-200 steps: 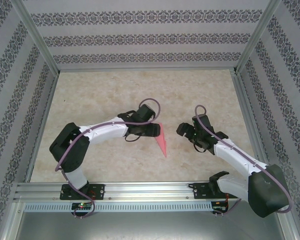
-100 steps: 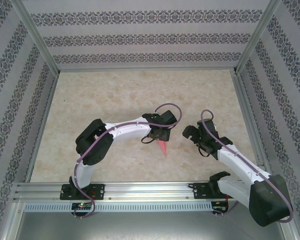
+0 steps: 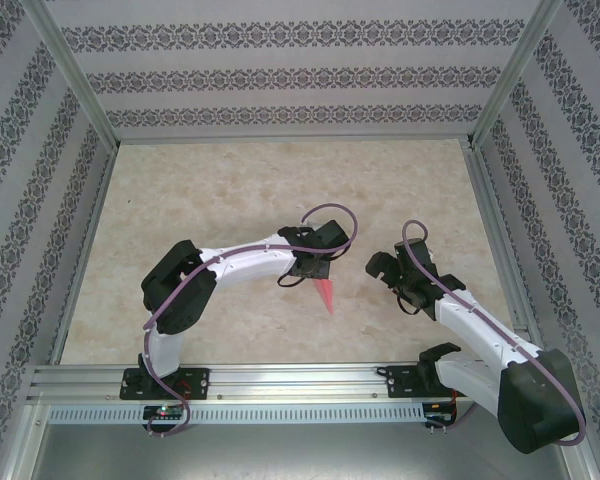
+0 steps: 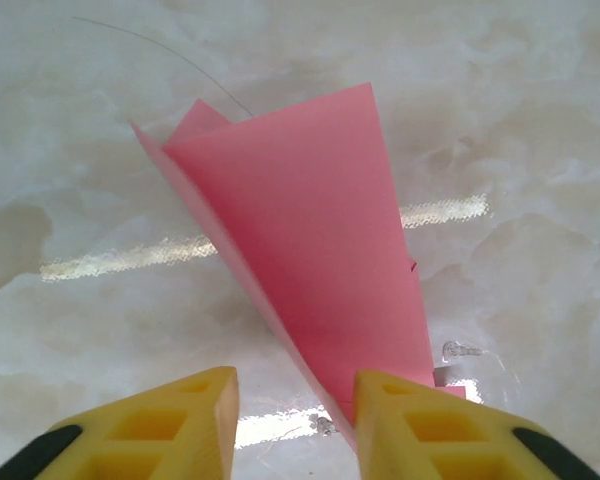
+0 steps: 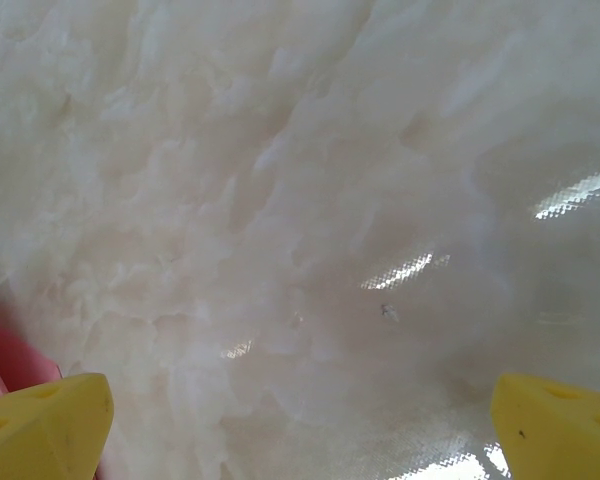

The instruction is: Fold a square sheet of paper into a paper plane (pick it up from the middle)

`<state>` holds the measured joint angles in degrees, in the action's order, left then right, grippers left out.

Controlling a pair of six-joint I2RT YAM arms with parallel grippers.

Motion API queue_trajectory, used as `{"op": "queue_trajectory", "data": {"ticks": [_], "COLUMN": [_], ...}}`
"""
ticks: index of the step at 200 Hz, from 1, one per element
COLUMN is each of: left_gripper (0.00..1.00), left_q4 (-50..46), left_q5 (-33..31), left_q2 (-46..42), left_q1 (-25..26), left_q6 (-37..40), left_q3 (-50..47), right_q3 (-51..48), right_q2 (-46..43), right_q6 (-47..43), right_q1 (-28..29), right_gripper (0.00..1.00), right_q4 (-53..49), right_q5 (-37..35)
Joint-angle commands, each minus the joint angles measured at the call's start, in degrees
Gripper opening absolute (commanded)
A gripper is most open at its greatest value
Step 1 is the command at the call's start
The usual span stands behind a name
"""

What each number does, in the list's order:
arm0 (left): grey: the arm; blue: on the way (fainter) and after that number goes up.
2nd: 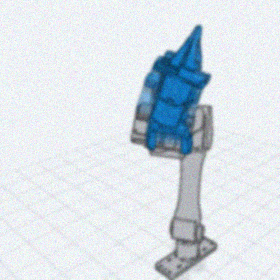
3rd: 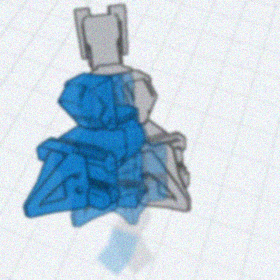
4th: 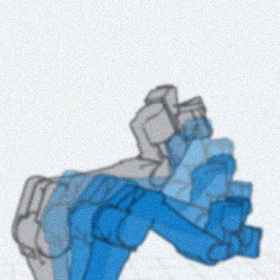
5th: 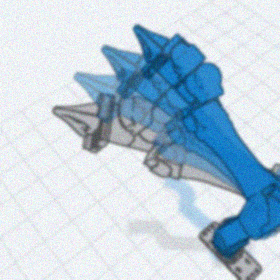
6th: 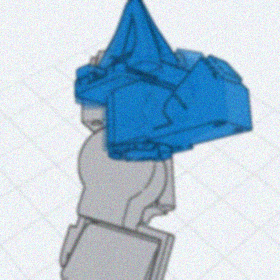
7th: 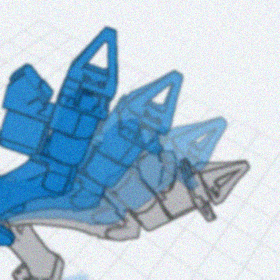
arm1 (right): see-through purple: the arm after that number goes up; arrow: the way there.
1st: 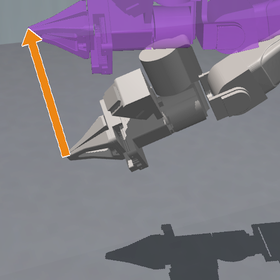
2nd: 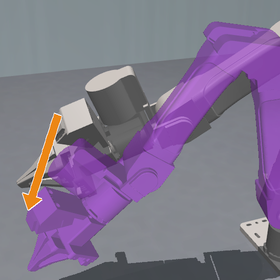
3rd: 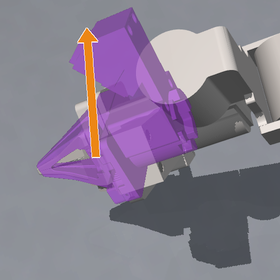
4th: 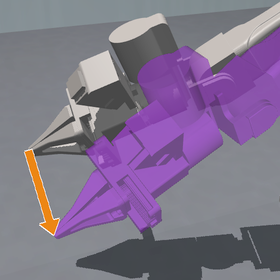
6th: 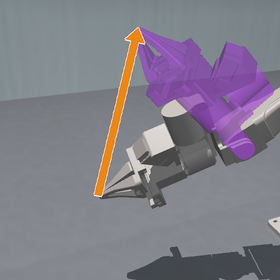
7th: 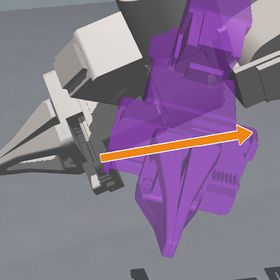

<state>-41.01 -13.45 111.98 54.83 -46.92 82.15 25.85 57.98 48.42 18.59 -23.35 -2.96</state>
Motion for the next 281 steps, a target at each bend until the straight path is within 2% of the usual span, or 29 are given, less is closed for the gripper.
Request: {"op": "queue_trajectory", "data": {"ticks": [1, 30, 58, 118, 158, 187, 221, 248, 266, 281], "left_gripper": [0.29, 0.18, 0.0, 0.0, 0.0, 0.0, 0.0, 0.0, 0.0, 0.0], "left_q4": [0.4, 1.0, 1.58, 6.79, 17.39, 24.98, 37.91, 45.44, 49.28, 52.18], "left_q5": [-0.84, -0.19, 0.53, 4.38, 13.31, 17.74, 25.7, 28.66, 29.63, 30.62], "left_q2": [-1.09, -0.96, -1.67, -11.7, -18.68, -18.92, -16.32, -13.73, -12.46, -11.8], "left_q1": [0.37, 0.1, -0.24, -1.85, -5.77, -7.83, -10.81, -12.04, -12.78, -13.49], "left_q6": [-0.79, -0.92, -0.6, 7.87, 11.26, 11.05, 6.04, 2.97, 0.64, -1.2], "left_q3": [-0.74, -1.2, -1.56, -3.23, -10.08, -14.96, -21.34, -24.66, -26.68, -28.48], "right_q3": [-0.17, 0.21, 0.47, 1.22, 0.81, 0.54, 0.4, 0.58, 1.62, 2.98], "right_q2": [-0.08, -0.1, -0.59, -3.33, -5.35, -6.11, -6.36, -4.5, -2.0, 0.95], "right_q6": [0.95, 0.78, 0.62, 0.07, 0.52, -0.07, -0.95, -1.16, -0.87, -0.89], "right_q1": [-0.66, -0.59, -0.66, -0.66, -0.66, -0.64, -0.26, 2.34, 5.62, 8.49], "right_gripper": [0.97, 0.97, 0.97, 0.97, 0.97, 0.97, 0.95, 0.89, 0.78, 0.65], "right_q4": [0.86, 0.81, 0.79, 0.34, 3.31, 5.82, 7.47, 10.89, 13.5, 16.23], "right_q5": [-0.56, 0.26, 1.17, 3.27, 6.81, 10.06, 11.91, 12.89, 12.46, 12.48]}}
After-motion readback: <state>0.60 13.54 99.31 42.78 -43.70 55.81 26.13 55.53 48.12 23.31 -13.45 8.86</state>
